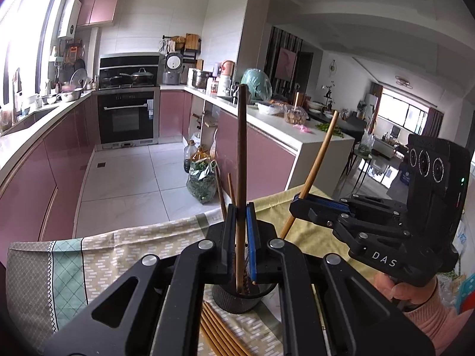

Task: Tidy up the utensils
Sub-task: 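Raise both held chopsticks upright and insert them into the mesh cup, then open both tools to release the chopsticks in the cup and pull back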

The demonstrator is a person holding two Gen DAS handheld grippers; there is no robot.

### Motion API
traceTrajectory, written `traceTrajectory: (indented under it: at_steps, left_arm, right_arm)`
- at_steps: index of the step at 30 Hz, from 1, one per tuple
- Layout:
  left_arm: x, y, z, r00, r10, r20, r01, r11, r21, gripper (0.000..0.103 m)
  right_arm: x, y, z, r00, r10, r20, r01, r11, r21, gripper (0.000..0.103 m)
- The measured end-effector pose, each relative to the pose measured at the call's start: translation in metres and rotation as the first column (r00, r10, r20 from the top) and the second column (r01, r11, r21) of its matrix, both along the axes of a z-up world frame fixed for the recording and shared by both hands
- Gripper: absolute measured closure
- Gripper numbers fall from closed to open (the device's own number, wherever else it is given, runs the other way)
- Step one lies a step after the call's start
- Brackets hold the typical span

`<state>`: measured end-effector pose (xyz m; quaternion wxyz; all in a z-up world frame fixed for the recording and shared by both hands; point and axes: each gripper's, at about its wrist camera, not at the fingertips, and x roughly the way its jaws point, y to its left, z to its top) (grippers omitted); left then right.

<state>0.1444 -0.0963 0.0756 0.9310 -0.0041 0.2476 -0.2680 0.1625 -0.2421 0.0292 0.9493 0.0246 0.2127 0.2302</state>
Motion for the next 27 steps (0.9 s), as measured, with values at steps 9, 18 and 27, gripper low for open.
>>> traceTrajectory:
  at_steps: [9,18,27]
  left_arm:
    - [0.019,-0.008,-0.031,0.996,-0.021,-0.085,0.027,0.997,0.076,0.095]
    - [0.039,-0.011,-0.052,0.988,-0.029,-0.153,0.045,0.994,0.1,0.095]
    - [0.065,-0.017,-0.057,0.985,-0.004,-0.173,0.024,0.993,0.112,0.095]
  right_arm:
    - [0.013,0.008,-0.024,0.996,0.0,-0.09,-0.004,0.999,-0.044,0.097]
    - [0.031,0.013,-0.044,0.979,-0.001,-0.202,-0.015,0.997,-0.075,0.096]
    - [0.047,0.009,-0.054,0.969,-0.013,-0.246,-0.001,0.998,-0.055,0.096]
